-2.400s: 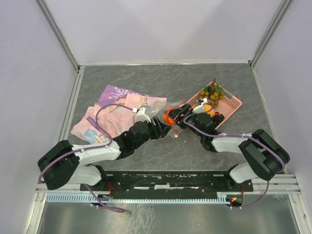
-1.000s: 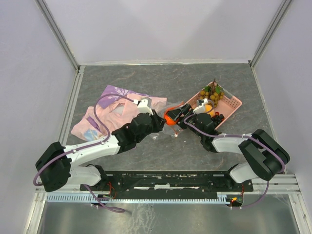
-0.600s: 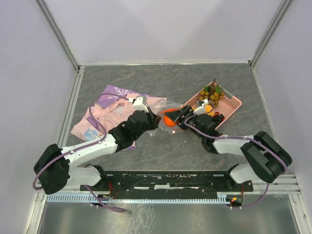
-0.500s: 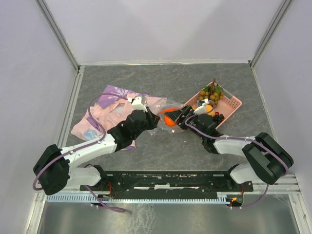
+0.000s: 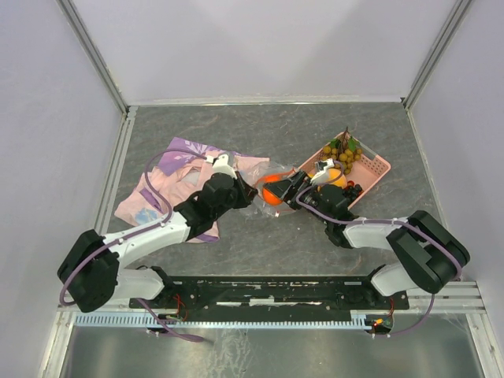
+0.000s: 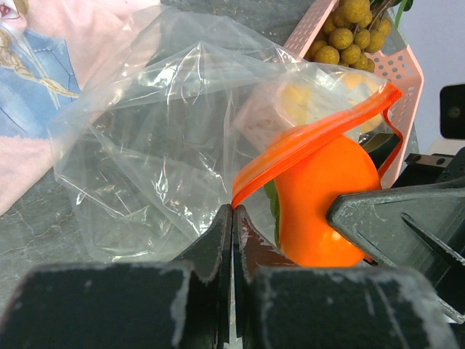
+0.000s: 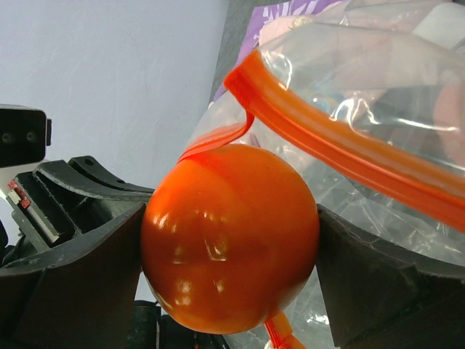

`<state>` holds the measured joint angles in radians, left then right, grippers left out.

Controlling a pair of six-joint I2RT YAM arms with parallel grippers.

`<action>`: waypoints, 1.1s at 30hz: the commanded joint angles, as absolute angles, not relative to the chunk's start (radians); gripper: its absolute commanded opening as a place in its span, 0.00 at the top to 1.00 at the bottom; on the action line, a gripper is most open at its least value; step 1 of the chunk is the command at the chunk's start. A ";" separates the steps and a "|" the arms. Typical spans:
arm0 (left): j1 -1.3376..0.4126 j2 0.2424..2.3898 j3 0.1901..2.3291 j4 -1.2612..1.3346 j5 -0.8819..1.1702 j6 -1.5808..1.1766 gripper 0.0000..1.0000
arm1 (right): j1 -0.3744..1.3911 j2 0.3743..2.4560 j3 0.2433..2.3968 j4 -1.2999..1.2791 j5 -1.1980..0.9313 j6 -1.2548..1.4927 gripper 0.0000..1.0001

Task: Open the zip-top bag and remove the fake food
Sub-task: Pick up the fake fruit from the zipper food storage bag.

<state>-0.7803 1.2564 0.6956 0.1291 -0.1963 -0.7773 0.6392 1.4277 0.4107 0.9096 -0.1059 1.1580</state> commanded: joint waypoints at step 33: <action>-0.688 1.393 0.639 0.316 0.040 -0.831 0.97 | 0.637 1.466 0.456 1.094 -0.179 1.201 0.63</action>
